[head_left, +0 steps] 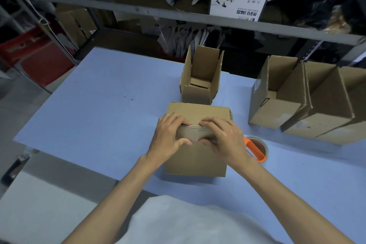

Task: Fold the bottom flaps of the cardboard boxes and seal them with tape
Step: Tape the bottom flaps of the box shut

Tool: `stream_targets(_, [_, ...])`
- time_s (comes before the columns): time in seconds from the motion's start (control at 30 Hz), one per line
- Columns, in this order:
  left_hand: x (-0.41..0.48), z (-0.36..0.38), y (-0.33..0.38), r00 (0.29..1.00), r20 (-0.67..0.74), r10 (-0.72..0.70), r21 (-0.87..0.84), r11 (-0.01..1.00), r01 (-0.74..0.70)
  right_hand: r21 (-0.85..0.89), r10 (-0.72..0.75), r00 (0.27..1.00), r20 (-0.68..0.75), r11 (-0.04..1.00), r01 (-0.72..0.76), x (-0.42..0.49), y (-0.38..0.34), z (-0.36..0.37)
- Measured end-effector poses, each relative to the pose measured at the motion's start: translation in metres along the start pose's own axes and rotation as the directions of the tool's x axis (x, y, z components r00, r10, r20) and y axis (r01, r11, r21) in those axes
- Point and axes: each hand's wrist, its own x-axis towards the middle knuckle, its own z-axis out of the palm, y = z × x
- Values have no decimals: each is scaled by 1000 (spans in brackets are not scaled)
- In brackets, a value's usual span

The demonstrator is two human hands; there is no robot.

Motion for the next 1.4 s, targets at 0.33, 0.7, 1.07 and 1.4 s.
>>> stream_targets(0.33, [2, -15, 11, 993, -35, -109, -275, 957, 96, 669, 572, 776, 265, 471, -575, -24, 24, -41])
stream_targets(0.7, [-12, -44, 31, 947, 264, -181, -570, 763, 305, 572, 537, 839, 83, 664, -482, -22, -4, -44])
stream_targets(1.07, [-23, -47, 36, 680, 238, -694, -387, 574, 721, 219, 188, 981, -39, 960, -176, -33, -57, -16])
stream_targets(1.4, [-23, -36, -18, 677, 320, -663, -512, 480, 712, 673, 552, 688, 471, 280, -685, -30, 6, -22])
